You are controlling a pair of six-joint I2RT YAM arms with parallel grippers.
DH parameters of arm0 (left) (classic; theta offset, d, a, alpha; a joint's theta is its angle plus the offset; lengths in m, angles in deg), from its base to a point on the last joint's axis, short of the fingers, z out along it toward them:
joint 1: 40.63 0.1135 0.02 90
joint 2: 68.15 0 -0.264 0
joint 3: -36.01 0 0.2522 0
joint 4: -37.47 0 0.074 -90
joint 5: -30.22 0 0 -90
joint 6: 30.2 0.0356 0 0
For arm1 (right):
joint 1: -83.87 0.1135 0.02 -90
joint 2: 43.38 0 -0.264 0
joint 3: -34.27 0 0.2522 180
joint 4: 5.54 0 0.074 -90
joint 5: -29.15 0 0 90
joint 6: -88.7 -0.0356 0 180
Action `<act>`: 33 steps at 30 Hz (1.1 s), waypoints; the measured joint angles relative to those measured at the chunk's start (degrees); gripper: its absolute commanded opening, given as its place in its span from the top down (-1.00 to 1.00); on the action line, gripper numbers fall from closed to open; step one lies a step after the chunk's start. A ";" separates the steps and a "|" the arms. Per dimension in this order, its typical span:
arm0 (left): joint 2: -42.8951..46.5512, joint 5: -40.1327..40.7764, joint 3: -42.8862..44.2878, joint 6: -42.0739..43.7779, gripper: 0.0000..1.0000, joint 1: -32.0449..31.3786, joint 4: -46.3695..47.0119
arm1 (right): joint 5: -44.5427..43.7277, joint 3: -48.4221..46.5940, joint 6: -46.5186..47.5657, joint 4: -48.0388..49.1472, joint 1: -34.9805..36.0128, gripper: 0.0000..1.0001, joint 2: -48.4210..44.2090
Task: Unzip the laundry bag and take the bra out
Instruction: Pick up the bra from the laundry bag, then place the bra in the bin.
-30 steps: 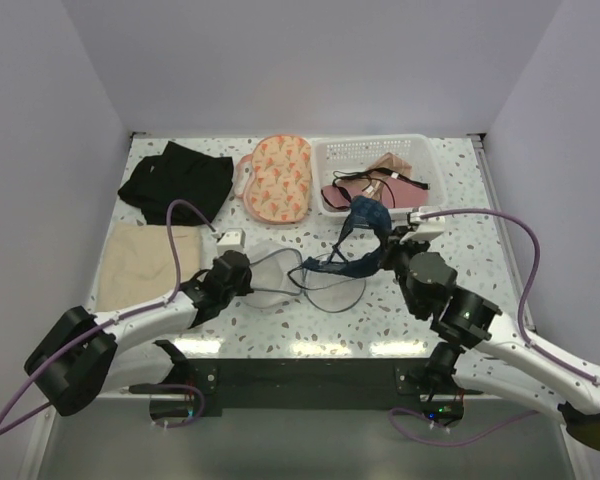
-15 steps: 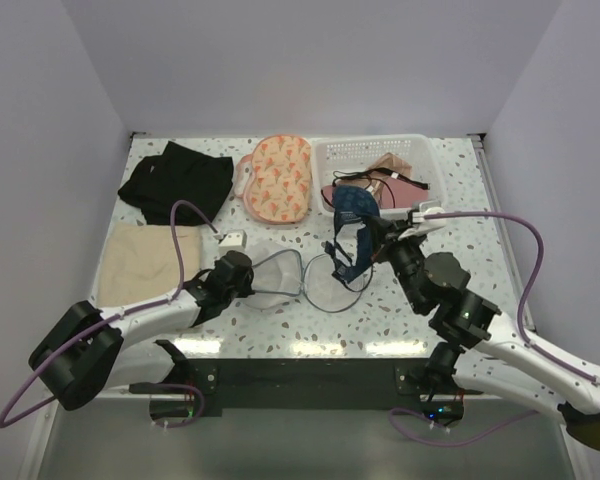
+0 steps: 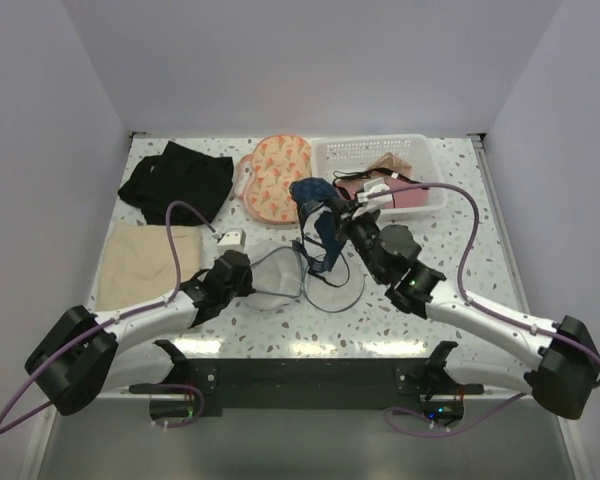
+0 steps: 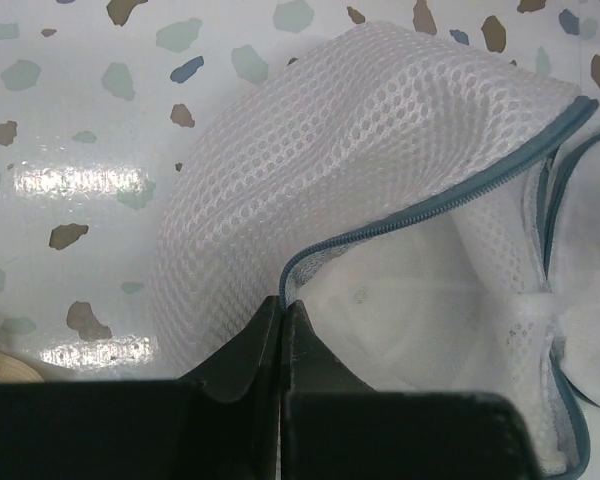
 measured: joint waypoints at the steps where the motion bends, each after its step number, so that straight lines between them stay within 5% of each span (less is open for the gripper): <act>1: 0.48 0.00 0.00 -0.07 1.00 0.00 -0.02 | 1.36 -0.85 -0.31 0.90 -1.92 1.00 2.01; 7: 2.36 -0.20 0.00 -0.44 1.00 0.00 -0.15 | 5.77 -6.05 -1.53 5.53 -10.91 1.00 10.69; 25: 3.43 -0.42 0.09 -0.50 1.00 0.00 -1.03 | 16.44 -22.18 -6.25 13.38 -22.08 1.00 26.86; 33: 3.54 -0.46 0.20 -0.50 1.00 0.00 -1.38 | 14.49 -20.55 -10.36 21.14 -23.54 1.00 34.47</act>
